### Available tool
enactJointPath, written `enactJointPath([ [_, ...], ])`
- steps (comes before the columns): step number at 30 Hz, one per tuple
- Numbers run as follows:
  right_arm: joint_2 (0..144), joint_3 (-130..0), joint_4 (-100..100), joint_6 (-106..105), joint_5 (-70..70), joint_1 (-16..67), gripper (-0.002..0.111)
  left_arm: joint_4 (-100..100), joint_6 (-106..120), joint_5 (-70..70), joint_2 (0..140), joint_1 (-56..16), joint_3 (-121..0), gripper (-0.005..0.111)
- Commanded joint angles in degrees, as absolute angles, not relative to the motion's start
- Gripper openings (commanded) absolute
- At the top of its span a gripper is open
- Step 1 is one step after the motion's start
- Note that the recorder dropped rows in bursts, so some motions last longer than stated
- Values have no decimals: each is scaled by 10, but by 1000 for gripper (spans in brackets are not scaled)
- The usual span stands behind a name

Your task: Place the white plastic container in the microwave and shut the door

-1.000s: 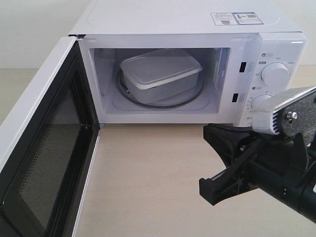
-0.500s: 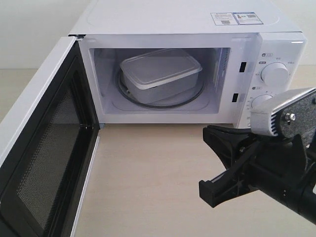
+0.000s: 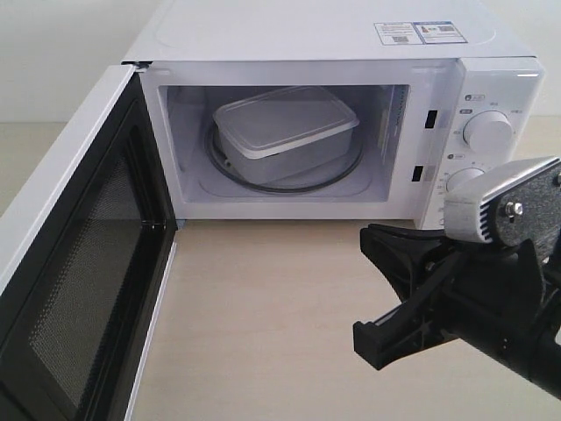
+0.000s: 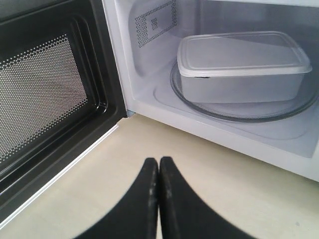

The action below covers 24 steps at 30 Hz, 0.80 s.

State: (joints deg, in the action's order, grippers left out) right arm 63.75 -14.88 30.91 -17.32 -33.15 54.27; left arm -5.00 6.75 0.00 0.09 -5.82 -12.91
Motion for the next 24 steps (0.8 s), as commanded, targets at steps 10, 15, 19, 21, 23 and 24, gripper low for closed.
enactJointPath([
  [10, 634, -148, 307, -169, -332, 544, 0, -49, 80, -105, 0, -58, -152, 4],
  [15, 634, -148, 307, -168, -328, 544, 0, -49, 80, -105, 0, -58, -152, 4],
  [19, 634, -148, 307, -168, -327, 544, 0, -50, 77, -109, 0, -58, -152, 4],
  [21, 634, -148, 307, -166, -327, 544, 0, -51, 77, -107, 0, -58, -152, 4],
  [23, 634, -148, 307, -166, -327, 544, 0, -51, 77, -107, 0, -58, -152, 4],
  [24, 634, -148, 307, -166, -327, 544, 0, -51, 77, -107, 0, -58, -152, 4],
])
